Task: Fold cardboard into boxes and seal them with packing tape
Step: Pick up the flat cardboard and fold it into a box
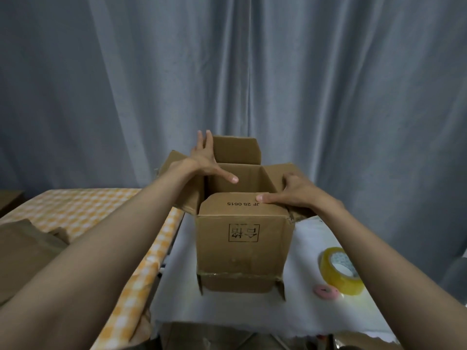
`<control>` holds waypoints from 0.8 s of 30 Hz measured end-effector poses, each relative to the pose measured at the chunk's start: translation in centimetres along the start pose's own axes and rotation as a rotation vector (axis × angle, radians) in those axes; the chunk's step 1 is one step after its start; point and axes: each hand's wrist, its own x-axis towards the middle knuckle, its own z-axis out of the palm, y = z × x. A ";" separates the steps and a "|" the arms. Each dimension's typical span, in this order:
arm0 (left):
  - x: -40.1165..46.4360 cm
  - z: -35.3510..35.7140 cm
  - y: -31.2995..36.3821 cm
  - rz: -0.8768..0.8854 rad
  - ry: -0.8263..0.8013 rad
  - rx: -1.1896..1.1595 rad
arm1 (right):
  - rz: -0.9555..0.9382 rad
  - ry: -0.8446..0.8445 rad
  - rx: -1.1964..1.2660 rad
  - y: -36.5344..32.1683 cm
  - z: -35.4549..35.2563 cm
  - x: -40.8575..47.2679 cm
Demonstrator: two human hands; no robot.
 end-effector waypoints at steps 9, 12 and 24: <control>-1.6 0.3 -1.5 0.059 -0.080 0.093 | -0.010 0.069 -0.156 -0.5 0.4 -0.5; -2.8 1.7 -2.3 0.075 -0.155 0.180 | 0.003 0.053 -0.203 -0.9 0.2 -0.4; -4.0 3.8 -0.3 0.146 -0.221 0.395 | 0.250 0.172 -0.344 -1.4 -3.0 -0.9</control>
